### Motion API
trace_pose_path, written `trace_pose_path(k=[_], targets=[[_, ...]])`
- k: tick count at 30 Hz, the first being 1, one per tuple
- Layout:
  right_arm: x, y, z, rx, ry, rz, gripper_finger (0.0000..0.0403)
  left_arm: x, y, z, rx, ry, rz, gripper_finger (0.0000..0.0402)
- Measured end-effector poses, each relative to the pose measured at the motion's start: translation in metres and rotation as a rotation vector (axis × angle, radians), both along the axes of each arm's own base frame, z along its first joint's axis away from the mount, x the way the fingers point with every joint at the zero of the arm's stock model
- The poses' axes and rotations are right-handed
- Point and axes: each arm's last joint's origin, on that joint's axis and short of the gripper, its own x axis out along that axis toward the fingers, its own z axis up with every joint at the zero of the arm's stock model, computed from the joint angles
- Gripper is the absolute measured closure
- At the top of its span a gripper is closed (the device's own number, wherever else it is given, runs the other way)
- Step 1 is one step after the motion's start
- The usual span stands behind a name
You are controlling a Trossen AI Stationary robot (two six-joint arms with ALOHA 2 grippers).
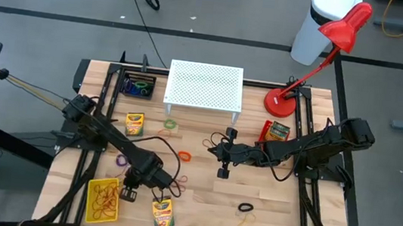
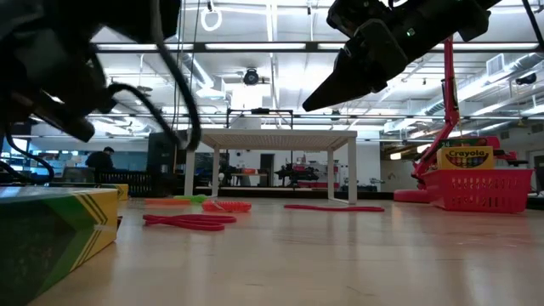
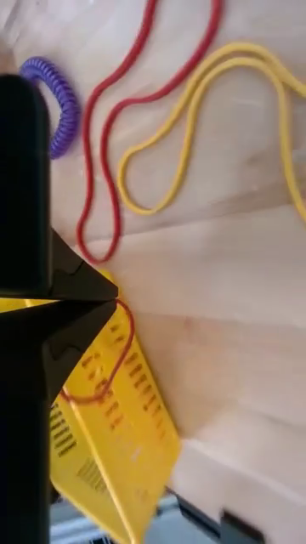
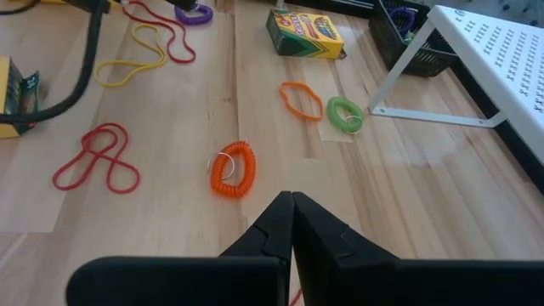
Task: Pick & Place Office Desk Supplies
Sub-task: Put the red rubber band into the yellow bin
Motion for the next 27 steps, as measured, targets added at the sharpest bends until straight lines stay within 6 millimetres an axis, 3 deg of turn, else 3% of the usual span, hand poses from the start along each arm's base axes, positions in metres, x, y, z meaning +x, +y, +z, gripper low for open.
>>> trace_pose_path(k=[5, 11, 17, 23, 27], targets=[[0.000, 0.000, 0.000, 0.000, -0.001, 0.001, 0.0386, 0.000, -0.011, 0.013, 0.009, 0.008, -0.019, 0.0398], [0.000, 0.000, 0.000, 0.000, 0.000, 0.001, 0.0386, -0.024, -0.038, 0.039, 0.081, 0.118, -0.076, 0.0398], [0.000, 0.000, 0.000, 0.001, -0.003, 0.001, 0.0386, -0.050, -0.065, 0.063, 0.061, 0.097, -0.011, 0.0399], [0.000, 0.000, 0.001, 0.010, -0.006, 0.012, 0.0386, -0.069, -0.091, 0.062, 0.083, 0.030, -0.029, 0.0392], [0.001, 0.001, 0.001, 0.013, -0.012, 0.015, 0.0386, -0.067, -0.098, 0.054, 0.147, -0.056, 0.003, 0.0354]])
